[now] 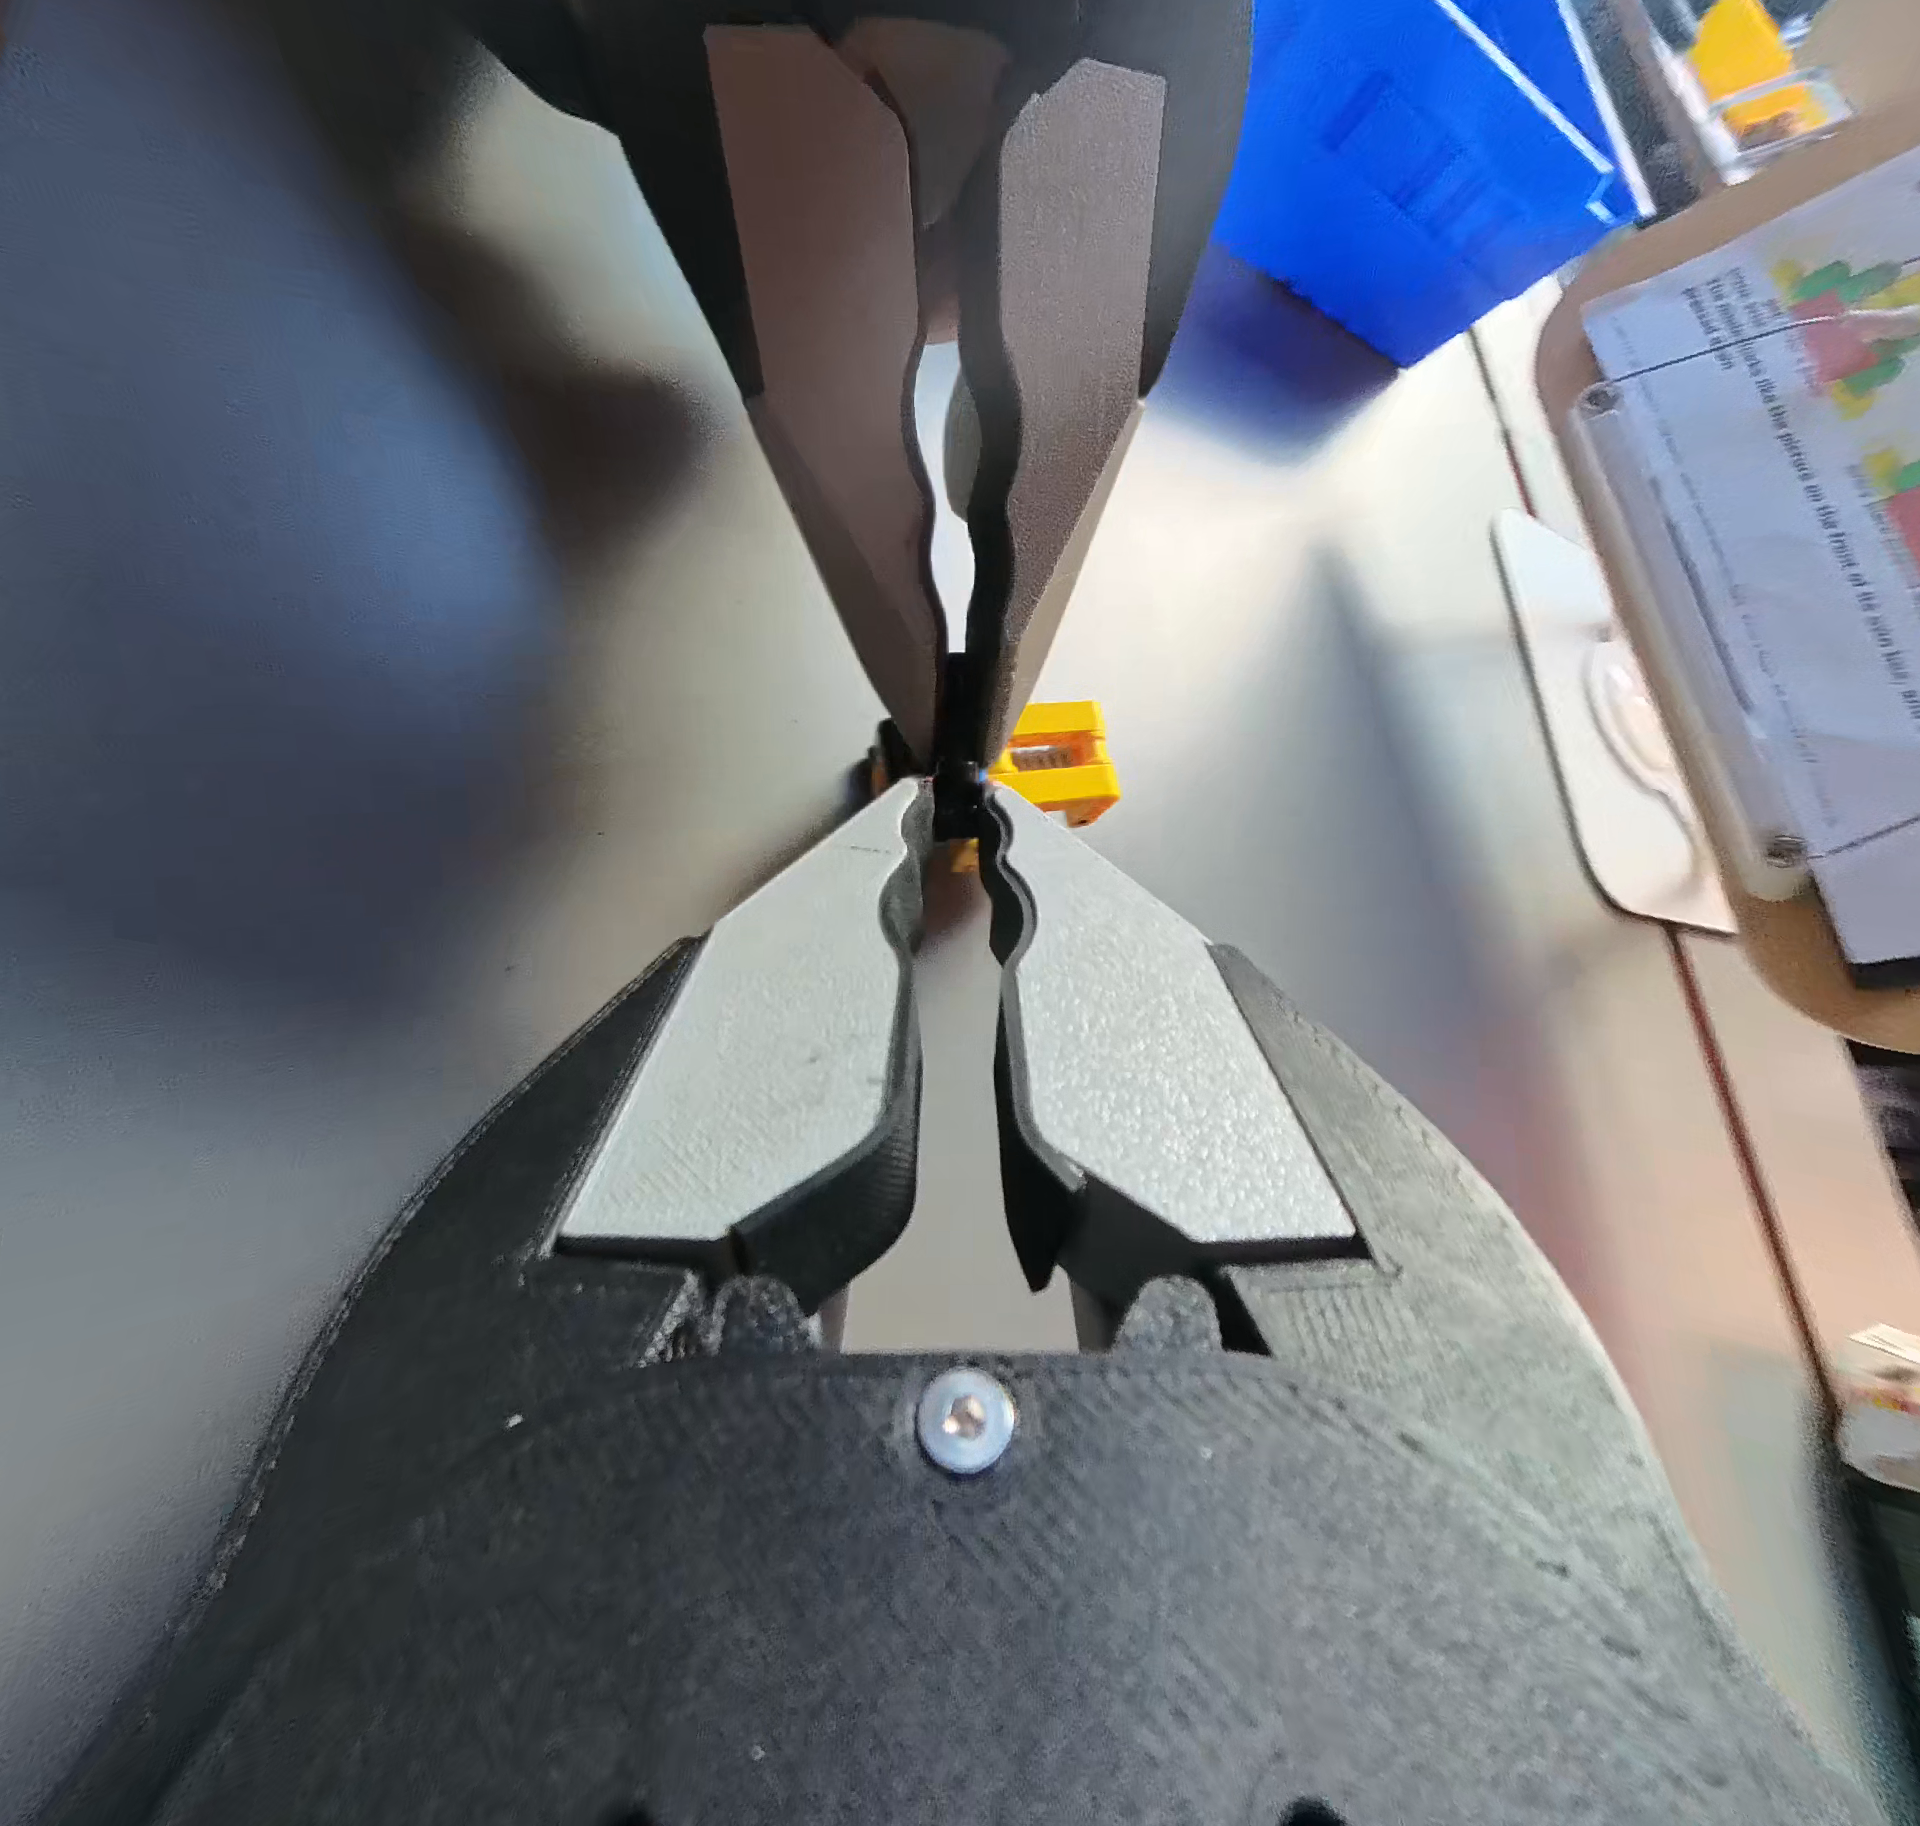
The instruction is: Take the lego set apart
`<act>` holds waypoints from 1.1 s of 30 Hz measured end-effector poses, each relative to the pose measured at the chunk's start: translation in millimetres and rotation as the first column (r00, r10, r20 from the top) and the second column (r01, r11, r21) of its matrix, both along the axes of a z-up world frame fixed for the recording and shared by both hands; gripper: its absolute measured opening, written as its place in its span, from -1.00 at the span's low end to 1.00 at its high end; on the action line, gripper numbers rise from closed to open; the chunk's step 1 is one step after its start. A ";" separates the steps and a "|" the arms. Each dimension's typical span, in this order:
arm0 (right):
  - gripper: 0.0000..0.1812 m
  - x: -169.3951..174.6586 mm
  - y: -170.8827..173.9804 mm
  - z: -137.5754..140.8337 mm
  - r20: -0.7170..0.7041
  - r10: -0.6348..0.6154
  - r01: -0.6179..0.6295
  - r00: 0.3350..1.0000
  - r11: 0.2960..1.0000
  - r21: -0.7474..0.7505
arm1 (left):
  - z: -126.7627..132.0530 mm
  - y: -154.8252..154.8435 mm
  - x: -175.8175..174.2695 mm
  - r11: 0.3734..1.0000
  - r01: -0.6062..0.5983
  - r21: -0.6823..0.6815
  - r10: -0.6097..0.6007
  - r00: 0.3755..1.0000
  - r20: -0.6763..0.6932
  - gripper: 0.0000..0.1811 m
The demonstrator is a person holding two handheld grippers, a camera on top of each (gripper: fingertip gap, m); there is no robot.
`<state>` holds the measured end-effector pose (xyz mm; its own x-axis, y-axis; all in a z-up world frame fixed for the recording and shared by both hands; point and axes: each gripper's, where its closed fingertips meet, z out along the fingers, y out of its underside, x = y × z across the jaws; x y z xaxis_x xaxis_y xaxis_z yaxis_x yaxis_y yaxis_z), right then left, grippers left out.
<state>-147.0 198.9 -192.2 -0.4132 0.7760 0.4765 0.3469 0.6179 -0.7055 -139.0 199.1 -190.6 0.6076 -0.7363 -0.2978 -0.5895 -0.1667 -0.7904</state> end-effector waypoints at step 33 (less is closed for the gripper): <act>-0.94 33.7 69.0 -19.7 0.056 -0.186 0.178 0.981 0.976 0.127 | 9.8 4.0 -21.0 0.980 -0.065 0.187 0.065 0.998 0.010 -0.99</act>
